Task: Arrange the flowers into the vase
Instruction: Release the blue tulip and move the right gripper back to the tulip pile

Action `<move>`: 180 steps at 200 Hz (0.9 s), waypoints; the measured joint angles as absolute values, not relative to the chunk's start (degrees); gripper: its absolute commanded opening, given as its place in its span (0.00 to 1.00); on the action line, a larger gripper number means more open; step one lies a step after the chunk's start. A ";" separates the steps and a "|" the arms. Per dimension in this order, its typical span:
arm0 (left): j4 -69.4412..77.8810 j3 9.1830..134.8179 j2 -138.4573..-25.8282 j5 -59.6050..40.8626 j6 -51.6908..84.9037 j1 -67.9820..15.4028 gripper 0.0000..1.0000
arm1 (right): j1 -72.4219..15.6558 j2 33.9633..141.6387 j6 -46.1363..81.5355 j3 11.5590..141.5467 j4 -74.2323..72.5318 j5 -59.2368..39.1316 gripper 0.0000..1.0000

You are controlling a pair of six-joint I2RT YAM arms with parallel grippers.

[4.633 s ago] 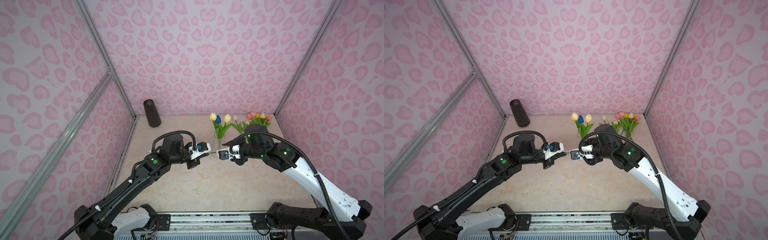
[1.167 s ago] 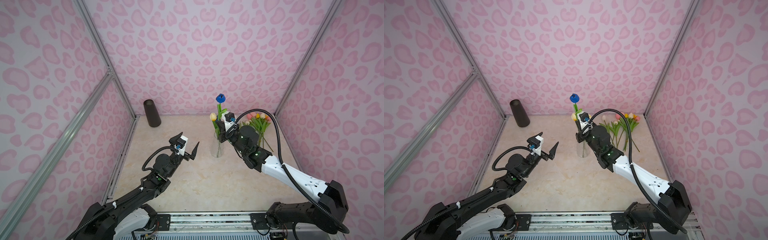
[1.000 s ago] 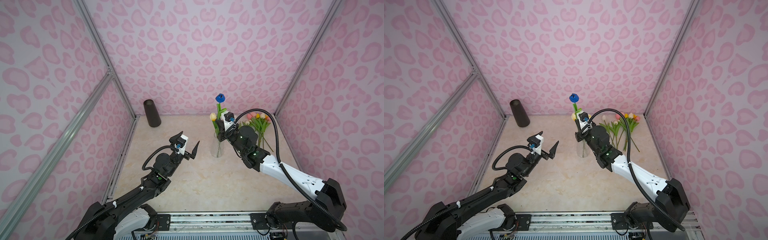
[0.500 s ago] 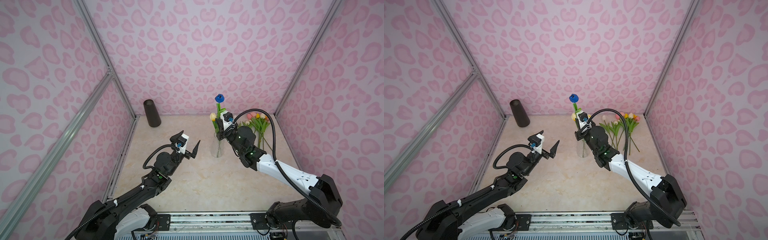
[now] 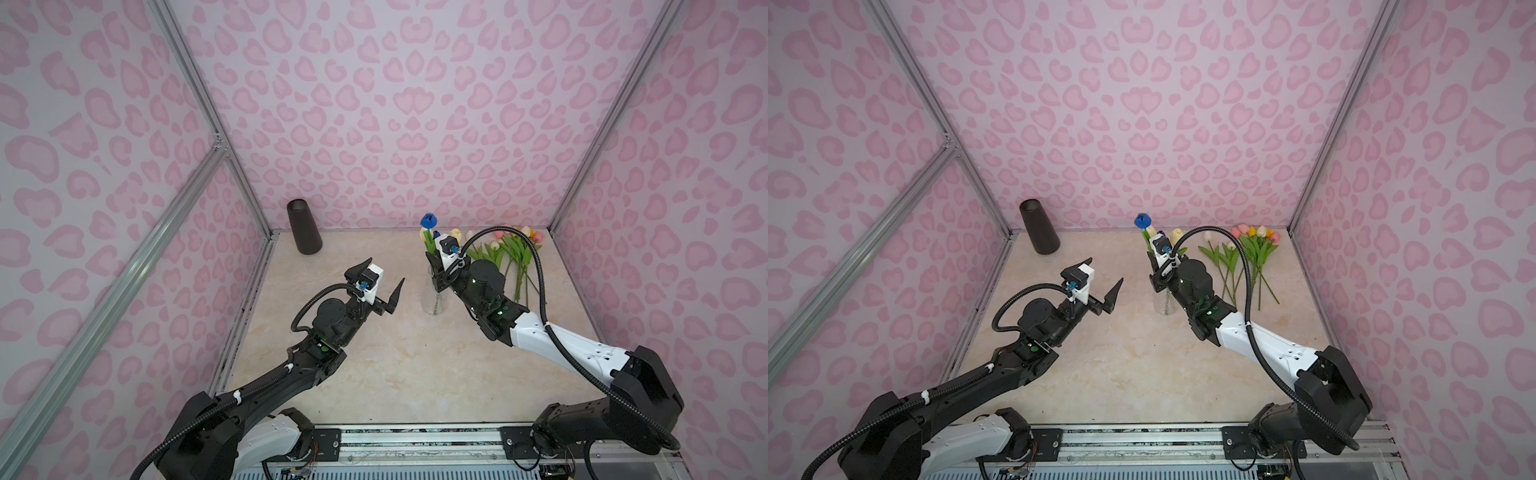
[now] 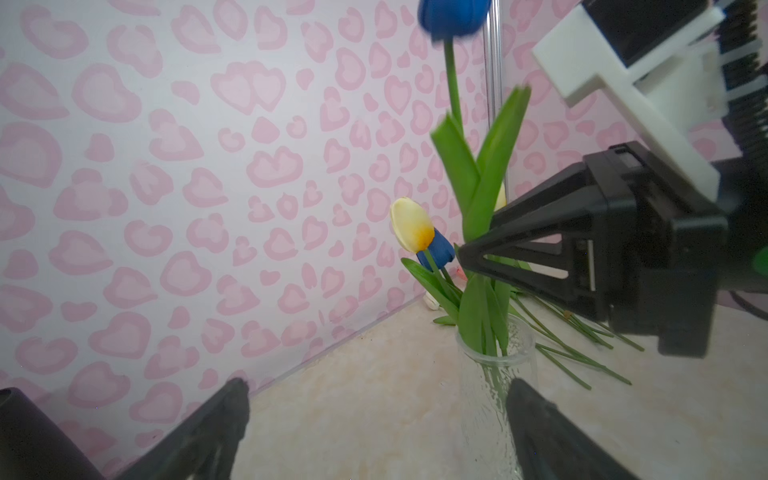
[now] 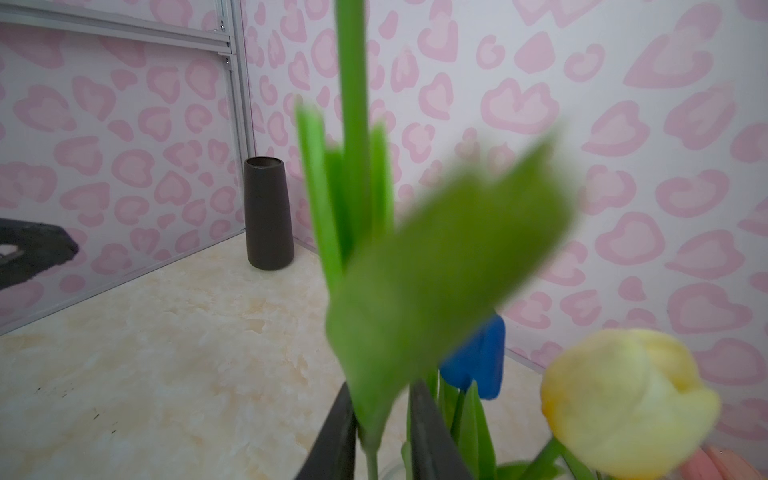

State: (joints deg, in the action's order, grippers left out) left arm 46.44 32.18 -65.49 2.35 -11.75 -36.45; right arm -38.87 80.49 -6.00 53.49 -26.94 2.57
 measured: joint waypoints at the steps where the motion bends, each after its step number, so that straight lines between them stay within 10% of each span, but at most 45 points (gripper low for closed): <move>1: 46.44 32.27 -65.54 2.33 -11.81 -36.45 0.97 | -38.87 80.51 -5.96 53.43 -26.94 2.57 0.31; 180: 45.98 30.44 -61.47 -1.08 -13.54 -36.45 0.97 | -32.58 65.69 -5.04 54.13 -24.84 4.19 0.56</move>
State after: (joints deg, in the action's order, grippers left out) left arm 45.98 30.44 -61.47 -1.08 -13.54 -36.45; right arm -32.58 65.69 -5.04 54.13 -24.84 4.19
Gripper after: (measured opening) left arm 0.974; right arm 0.548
